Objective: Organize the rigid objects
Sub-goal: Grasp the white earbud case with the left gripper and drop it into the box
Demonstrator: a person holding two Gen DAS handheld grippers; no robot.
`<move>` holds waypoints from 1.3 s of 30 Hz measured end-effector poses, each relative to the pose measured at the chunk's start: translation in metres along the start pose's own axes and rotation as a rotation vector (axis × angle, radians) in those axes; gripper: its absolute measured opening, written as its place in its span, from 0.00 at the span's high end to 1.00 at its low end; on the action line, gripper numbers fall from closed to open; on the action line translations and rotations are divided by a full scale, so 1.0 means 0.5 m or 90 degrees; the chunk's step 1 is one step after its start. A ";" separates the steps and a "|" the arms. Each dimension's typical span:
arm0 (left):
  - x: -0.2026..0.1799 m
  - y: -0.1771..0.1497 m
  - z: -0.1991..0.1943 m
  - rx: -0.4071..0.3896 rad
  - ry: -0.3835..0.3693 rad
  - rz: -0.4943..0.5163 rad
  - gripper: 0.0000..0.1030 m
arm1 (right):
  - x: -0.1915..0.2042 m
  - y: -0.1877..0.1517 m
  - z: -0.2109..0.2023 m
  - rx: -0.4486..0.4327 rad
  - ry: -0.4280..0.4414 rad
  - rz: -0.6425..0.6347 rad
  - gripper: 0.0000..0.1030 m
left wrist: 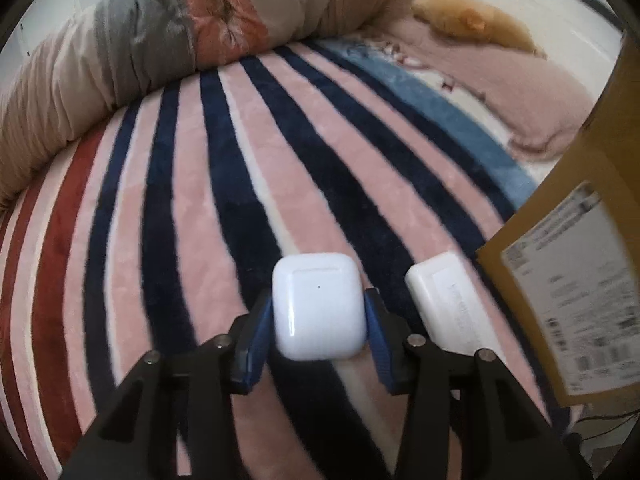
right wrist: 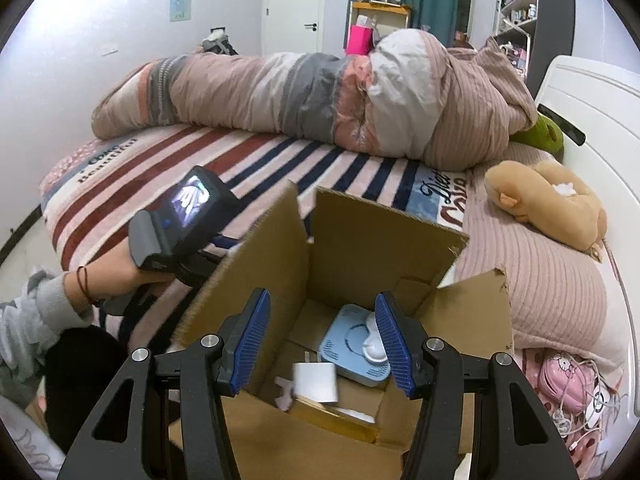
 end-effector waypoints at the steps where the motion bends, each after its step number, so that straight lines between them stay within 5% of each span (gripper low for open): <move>1: 0.009 0.007 -0.021 -0.009 0.001 -0.001 0.61 | 0.014 0.014 -0.010 -0.012 0.005 -0.004 0.50; 9: 0.062 0.098 -0.333 -0.121 0.010 0.021 0.61 | 0.230 0.110 -0.041 -0.053 0.148 -0.064 0.50; 17: -0.167 0.137 -0.517 -0.141 -0.118 0.140 0.61 | 0.358 0.062 0.099 0.042 0.171 -0.030 0.50; 22: -0.354 0.118 -0.512 -0.080 -0.227 0.206 0.60 | 0.292 0.004 0.248 0.124 0.049 0.015 0.50; 26: -0.441 0.095 -0.463 -0.033 -0.233 0.239 0.60 | 0.234 -0.028 0.339 0.183 -0.016 0.010 0.50; 36: -0.474 0.005 -0.302 0.097 -0.207 0.280 0.60 | 0.196 -0.046 0.412 0.225 -0.131 -0.080 0.49; 39: -0.467 0.013 -0.294 0.088 -0.202 0.280 0.43 | 0.200 -0.050 0.406 0.222 -0.143 -0.108 0.49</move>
Point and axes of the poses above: each gripper's, at about its wrist camera, not at the fingertips, and z roughly the way its jaws point, x to its left, y to its top, the point moved 10 cm from there along z, roughly the way its jaws point, and after that the axes turned 14 degrees about -z, right-handed, at the moved point
